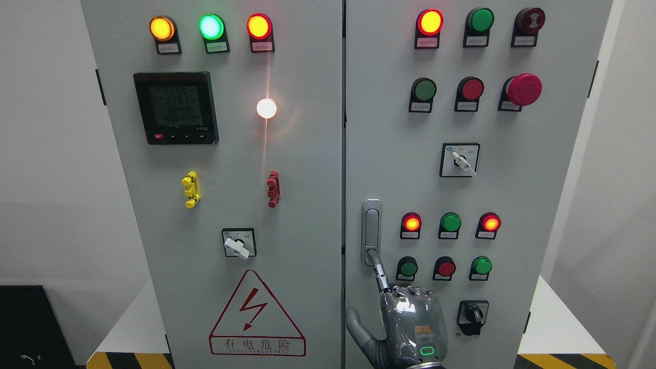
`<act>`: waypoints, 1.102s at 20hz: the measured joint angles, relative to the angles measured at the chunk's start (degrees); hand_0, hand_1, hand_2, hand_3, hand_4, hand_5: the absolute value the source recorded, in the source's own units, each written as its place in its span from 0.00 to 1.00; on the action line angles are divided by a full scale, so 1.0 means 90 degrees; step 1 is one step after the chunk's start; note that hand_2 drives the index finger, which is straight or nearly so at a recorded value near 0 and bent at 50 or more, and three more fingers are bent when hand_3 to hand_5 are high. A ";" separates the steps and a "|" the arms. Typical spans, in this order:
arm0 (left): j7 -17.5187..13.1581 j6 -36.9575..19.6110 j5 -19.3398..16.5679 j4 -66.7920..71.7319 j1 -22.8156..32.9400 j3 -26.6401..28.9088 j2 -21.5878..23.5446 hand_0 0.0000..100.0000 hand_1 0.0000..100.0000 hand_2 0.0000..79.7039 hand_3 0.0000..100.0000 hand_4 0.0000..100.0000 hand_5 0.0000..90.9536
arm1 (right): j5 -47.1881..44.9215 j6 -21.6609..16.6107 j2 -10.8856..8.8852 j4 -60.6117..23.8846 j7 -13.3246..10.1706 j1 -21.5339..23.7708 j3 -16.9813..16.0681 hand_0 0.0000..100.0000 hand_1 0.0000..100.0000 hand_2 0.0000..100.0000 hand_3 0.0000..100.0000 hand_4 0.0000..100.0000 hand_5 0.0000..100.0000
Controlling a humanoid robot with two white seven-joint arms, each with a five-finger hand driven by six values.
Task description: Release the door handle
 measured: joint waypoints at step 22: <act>0.0000 0.0000 -0.0001 0.0000 0.0000 0.0000 0.0000 0.12 0.56 0.00 0.00 0.00 0.00 | 0.0000 0.0120 0.0005 0.0019 0.0030 0.0048 0.0019 0.43 0.24 0.00 0.91 0.94 1.00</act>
